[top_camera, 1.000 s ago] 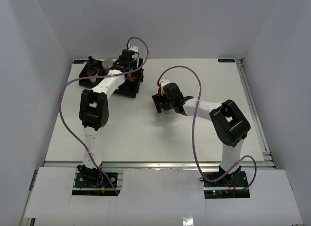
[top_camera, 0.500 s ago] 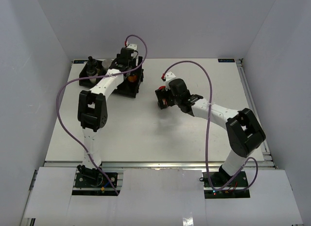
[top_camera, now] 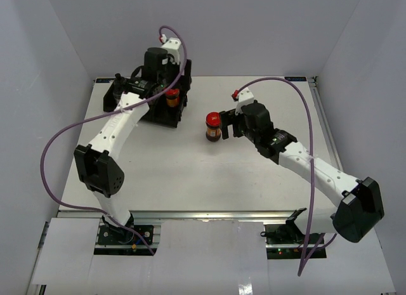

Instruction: Organize the condiment bottles

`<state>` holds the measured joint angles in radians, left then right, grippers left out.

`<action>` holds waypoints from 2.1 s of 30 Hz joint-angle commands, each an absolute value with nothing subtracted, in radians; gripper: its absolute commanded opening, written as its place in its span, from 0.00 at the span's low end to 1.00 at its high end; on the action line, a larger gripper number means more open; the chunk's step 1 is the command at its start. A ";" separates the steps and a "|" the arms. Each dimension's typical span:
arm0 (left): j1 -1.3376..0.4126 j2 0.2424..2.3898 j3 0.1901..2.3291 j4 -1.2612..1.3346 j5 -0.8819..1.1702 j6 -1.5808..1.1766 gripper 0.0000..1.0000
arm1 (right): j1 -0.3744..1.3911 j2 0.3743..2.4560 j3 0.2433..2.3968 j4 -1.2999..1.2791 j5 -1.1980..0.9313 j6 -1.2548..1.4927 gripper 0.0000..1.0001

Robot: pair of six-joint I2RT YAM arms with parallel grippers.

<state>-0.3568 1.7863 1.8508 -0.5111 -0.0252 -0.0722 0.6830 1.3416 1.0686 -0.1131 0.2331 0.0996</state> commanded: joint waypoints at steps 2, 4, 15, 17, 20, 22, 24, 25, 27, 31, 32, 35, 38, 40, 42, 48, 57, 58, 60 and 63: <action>-0.573 1.769 1.795 -0.588 0.037 -0.020 0.98 | 0.655 1.232 0.977 -0.143 0.376 0.129 0.96; -0.608 1.794 1.803 -0.611 0.035 -0.026 0.98 | 0.629 1.207 0.948 -0.160 0.414 0.144 0.96; -0.727 1.927 1.819 -0.652 -0.067 -0.015 0.98 | 0.329 1.004 0.797 -0.108 0.388 0.169 0.95; -0.732 1.937 1.821 -0.654 -0.071 -0.017 0.98 | 0.320 0.983 0.789 -0.103 0.378 0.171 0.95; -0.732 1.961 1.819 -0.655 -0.094 -0.026 0.98 | 0.316 0.972 0.783 -0.097 0.364 0.173 0.95; -0.732 1.976 1.823 -0.663 -0.106 -0.031 0.98 | 0.316 0.969 0.785 -0.097 0.364 0.170 0.95; -0.732 1.995 1.828 -0.665 -0.118 -0.032 0.98 | 0.313 0.968 0.787 -0.098 0.362 0.166 0.95; -0.732 2.003 1.828 -0.664 -0.122 -0.031 0.98 | 0.313 0.966 0.786 -0.097 0.360 0.166 0.95; -0.732 2.020 1.829 -0.658 -0.130 -0.029 0.98 | 0.313 0.960 0.785 -0.094 0.353 0.164 0.95; -0.732 2.038 1.827 -0.639 -0.148 -0.025 0.98 | 0.313 0.953 0.780 -0.089 0.347 0.158 0.95; -0.732 2.043 1.828 -0.636 -0.155 -0.023 0.98 | 0.312 0.952 0.778 -0.088 0.345 0.157 0.95; -0.732 2.057 1.832 -0.628 -0.168 -0.016 0.98 | 0.312 0.953 0.776 -0.086 0.340 0.155 0.95; -0.732 2.050 1.828 -0.614 -0.169 -0.016 0.98 | 0.312 0.953 0.774 -0.079 0.338 0.153 0.95; -0.732 2.043 1.816 -0.599 -0.164 -0.014 0.98 | 0.312 0.956 0.770 -0.078 0.336 0.153 0.95; -0.732 2.044 1.813 -0.592 -0.165 -0.011 0.98 | 0.313 0.960 0.770 -0.077 0.332 0.153 0.95; -0.732 2.060 1.819 -0.583 -0.176 -0.014 0.64 | 0.311 0.959 0.770 -0.075 0.330 0.150 0.95; -0.720 2.047 1.871 -0.634 -0.263 -0.045 0.05 | 0.311 0.964 0.776 -0.074 0.324 0.145 0.95; -0.713 2.040 1.893 -0.657 -0.299 -0.059 0.00 | 0.311 0.965 0.777 -0.075 0.322 0.144 0.95; -0.695 2.011 1.920 -0.687 -0.346 -0.079 0.00 | 0.311 0.965 0.780 -0.075 0.319 0.144 0.95; -0.639 1.951 1.951 -0.728 -0.395 -0.105 0.00 | 0.311 0.965 0.785 -0.075 0.315 0.144 0.95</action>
<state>-0.7157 2.0930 1.8541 -0.6981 -0.2557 -0.0628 0.3145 0.9695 0.7700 -0.1234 0.3245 0.1501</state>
